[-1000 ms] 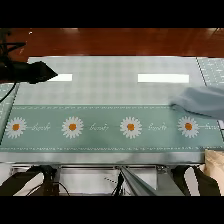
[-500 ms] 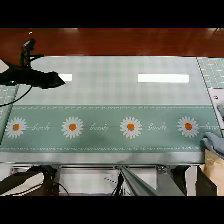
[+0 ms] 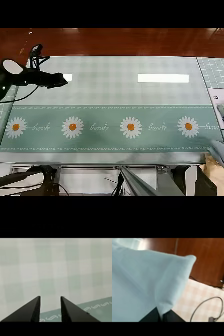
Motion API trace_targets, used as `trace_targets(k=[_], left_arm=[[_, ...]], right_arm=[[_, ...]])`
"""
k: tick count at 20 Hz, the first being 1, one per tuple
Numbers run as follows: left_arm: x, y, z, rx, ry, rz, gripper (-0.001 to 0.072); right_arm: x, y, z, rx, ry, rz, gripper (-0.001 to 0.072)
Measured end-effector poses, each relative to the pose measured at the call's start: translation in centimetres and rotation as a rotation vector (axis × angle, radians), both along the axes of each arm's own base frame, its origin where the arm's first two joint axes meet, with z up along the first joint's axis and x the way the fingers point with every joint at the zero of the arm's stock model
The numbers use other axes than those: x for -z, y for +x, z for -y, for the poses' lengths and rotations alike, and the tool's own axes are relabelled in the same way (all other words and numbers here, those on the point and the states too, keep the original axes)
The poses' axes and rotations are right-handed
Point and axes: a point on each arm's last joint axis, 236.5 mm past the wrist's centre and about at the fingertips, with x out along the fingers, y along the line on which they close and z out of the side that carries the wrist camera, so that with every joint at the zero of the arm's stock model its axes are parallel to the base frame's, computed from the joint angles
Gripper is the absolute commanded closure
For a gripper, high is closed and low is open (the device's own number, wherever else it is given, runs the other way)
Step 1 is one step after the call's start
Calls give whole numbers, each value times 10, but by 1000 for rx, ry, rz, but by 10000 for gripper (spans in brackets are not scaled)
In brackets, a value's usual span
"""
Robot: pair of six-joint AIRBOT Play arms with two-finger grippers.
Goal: Fold the shirts.
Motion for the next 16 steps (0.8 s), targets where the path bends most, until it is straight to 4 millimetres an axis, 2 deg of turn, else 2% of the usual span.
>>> trace_targets(k=[2,3,4,5,6,7,11,12,14,16], left_arm=[[7,6,-2,-11,5,4,383],[11,8,-3,-16,7,4,383],[14,10,-4,-21,8,4,383],[16,11,-5,-23,9,3,383],[18,12,-5,-24,11,2,383],[20,13,-5,-26,11,1,383],[22,15,-6,-29,12,2,381],[21,16,-6,-27,12,3,381],[12,16,-4,-13,8,5,378],[-6,18,0,12,3,18,377]], right_arm=[[-4,-7,-1,17,-15,-19,455],[-6,-10,-1,23,-24,-27,406],[-8,-13,-2,27,-33,-33,404],[-10,-15,-2,31,-39,-36,362],[-12,-18,-2,39,-49,-44,269],[-14,-21,-2,45,-57,-52,246],[-20,-19,6,29,-104,-50,248],[-18,-10,11,-3,-113,-21,248],[-11,27,22,-140,-113,84,248],[0,86,22,-356,-60,230,247]])
